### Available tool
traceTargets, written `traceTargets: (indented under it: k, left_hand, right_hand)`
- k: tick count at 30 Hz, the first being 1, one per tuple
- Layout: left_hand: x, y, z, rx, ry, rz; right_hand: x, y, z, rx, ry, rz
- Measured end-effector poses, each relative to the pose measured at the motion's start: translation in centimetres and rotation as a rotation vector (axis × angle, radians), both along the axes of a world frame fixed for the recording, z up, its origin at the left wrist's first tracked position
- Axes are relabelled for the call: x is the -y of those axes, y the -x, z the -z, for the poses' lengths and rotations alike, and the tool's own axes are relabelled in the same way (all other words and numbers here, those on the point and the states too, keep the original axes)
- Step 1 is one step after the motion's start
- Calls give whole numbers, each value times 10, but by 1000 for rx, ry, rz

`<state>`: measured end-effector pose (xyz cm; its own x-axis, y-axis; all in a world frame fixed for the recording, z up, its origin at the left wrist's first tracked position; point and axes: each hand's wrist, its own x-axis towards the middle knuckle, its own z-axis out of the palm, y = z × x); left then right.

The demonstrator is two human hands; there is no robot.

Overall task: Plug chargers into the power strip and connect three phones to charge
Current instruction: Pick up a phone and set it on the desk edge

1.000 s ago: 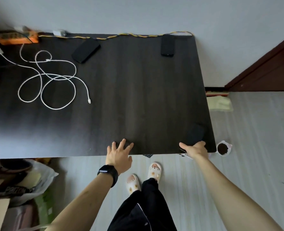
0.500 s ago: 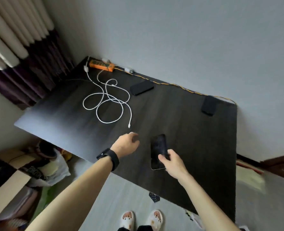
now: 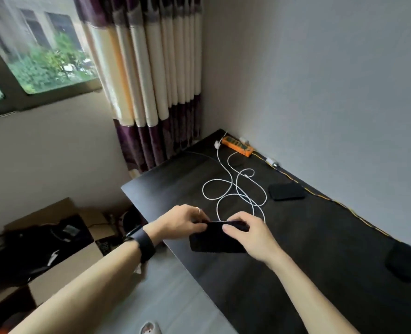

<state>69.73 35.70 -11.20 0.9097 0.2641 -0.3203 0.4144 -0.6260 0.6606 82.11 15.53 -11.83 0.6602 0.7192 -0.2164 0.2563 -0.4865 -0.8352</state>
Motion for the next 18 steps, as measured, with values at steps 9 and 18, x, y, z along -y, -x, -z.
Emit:
traceTargets:
  k: [9, 18]
  left_hand:
    - [-144, 43, 35, 13, 232, -162]
    - [-215, 61, 102, -163, 118, -254]
  right_hand:
    - [-163, 29, 34, -495, -235, 288]
    - [-265, 44, 96, -627, -69, 337]
